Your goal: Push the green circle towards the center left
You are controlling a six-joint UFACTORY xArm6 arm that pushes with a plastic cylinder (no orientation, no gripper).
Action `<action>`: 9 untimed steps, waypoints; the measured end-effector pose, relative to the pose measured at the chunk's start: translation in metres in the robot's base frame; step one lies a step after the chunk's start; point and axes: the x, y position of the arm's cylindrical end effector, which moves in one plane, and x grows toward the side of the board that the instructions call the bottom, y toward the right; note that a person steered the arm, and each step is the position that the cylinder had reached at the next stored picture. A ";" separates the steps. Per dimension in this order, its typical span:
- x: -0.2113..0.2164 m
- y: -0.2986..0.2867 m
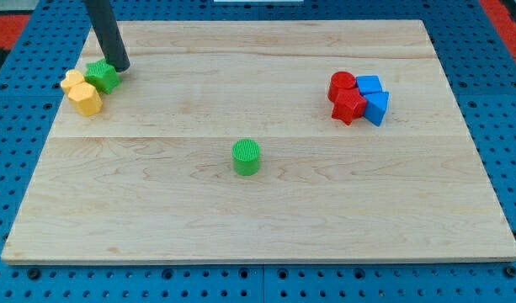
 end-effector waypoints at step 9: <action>0.162 0.164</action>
